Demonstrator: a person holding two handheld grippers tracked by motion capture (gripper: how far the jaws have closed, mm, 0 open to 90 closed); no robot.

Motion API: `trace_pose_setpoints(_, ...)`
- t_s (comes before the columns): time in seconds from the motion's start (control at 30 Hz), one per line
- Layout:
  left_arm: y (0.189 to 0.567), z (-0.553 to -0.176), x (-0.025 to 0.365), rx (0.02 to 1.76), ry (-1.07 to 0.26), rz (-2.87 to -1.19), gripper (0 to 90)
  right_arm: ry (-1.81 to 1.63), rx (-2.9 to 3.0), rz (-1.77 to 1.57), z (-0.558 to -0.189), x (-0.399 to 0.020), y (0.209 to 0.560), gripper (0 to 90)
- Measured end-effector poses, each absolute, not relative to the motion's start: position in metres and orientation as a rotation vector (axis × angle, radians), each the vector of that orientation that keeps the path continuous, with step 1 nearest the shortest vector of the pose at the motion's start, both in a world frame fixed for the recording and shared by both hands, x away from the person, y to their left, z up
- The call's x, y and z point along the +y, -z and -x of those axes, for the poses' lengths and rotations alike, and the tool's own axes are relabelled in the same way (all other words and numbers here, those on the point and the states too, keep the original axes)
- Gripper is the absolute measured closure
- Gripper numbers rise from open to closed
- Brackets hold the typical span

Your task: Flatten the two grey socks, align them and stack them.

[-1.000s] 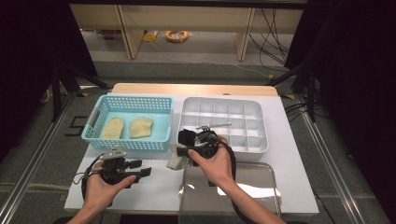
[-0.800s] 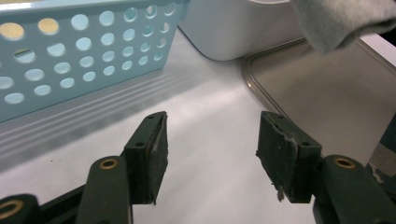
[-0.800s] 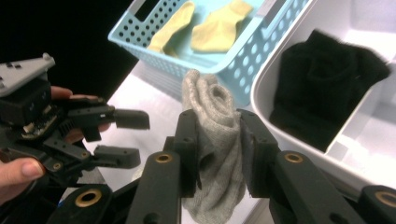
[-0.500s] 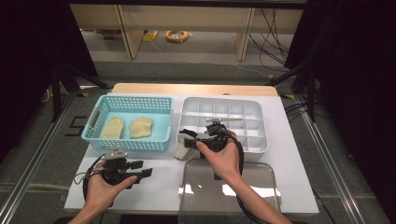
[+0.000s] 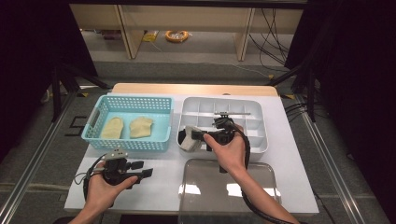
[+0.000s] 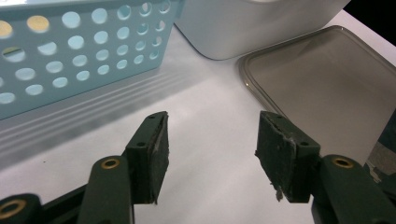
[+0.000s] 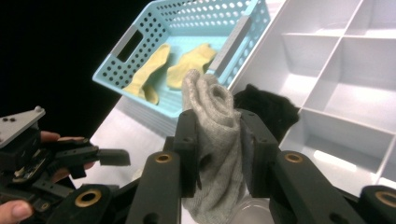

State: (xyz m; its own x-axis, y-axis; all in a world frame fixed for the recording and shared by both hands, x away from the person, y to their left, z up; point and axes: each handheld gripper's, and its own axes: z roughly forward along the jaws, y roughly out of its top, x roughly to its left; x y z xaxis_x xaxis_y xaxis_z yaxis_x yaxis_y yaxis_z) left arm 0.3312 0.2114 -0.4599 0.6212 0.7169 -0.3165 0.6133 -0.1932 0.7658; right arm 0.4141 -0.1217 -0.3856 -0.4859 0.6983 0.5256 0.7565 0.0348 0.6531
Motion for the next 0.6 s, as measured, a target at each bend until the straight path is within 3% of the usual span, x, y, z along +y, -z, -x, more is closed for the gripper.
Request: trace_pose_setpoints(0.6, 0.459, -0.329, 0.213, 1.059, -0.135, -1.896, 44.0, 1.442, -2.24, 1.697, -0.44, -0.139, 0.382, 71.7)
